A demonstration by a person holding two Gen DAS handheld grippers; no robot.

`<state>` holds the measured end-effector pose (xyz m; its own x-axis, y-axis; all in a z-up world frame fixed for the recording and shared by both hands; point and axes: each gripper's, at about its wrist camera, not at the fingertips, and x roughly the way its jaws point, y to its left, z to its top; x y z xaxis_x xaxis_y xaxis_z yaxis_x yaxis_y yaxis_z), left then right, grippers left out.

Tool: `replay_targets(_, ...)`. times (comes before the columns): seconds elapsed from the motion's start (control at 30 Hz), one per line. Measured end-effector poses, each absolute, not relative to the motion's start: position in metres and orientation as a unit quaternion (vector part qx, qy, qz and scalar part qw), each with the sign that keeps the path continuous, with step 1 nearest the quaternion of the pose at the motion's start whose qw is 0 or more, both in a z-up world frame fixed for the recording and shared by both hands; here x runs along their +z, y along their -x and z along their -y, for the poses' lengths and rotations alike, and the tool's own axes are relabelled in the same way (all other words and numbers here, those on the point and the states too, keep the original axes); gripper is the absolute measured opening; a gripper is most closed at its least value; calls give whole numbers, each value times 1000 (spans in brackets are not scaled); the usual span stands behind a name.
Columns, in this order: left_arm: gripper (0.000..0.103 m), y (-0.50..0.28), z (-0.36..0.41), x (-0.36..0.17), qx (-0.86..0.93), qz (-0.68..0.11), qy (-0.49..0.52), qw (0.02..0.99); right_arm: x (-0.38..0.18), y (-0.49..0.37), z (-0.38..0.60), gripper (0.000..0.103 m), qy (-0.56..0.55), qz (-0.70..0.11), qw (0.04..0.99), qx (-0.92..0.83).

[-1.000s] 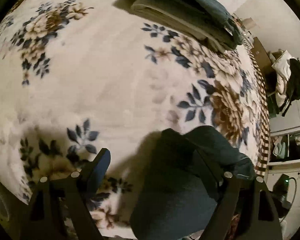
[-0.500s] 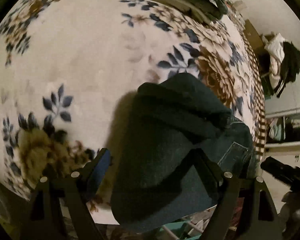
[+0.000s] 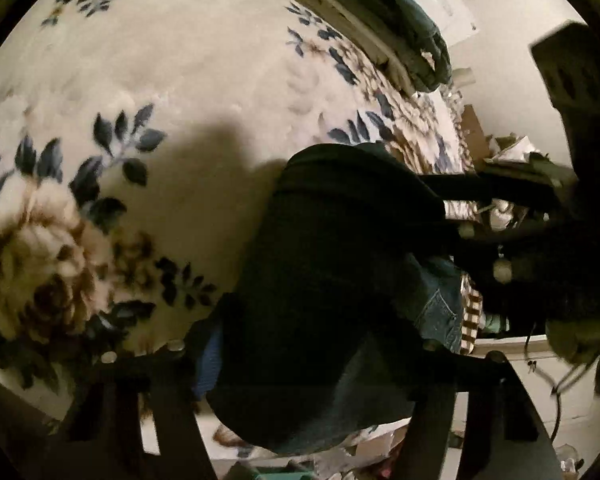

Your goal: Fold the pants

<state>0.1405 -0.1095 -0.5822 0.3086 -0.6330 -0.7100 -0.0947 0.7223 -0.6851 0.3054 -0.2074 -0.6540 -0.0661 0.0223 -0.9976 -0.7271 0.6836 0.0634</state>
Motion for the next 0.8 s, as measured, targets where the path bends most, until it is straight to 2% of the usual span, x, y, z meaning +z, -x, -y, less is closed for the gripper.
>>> replay_targets(0.1,55,-137,109,-581,-193,-543,324,751,-657,-335,220,28,204,-700,632,263)
replay_targets(0.17,55,-137,112,-580,-198,-538,325,752,-661,-363,246,20,105,-734,640,203)
replay_targets(0.27,55,-137,111,-580,-199,-534,331,752,-681,-386,297,18,-106,-782,603,121)
replay_targets(0.4,54,-135,109,-581,-204,-536,334,748,-709,-386,335,19,-275,-802,528,46)
replay_targets(0.47,55,-137,108,-581,-205,-537,334,747,-704,-392,322,23,-225,-810,538,66)
replay_targets(0.53,55,-137,108,-582,-204,-537,337,746,-682,-400,285,27,-70,-805,578,119)
replay_targets(0.57,55,-135,107,-583,-204,-537,340,745,-669,-399,257,33,30,-788,595,152)
replay_targets(0.67,55,-132,106,-583,-205,-533,340,747,-661,-392,199,55,154,-757,592,228)
replay_targets(0.8,55,-127,105,-582,-204,-531,342,748,-683,-374,138,57,331,-719,539,289)
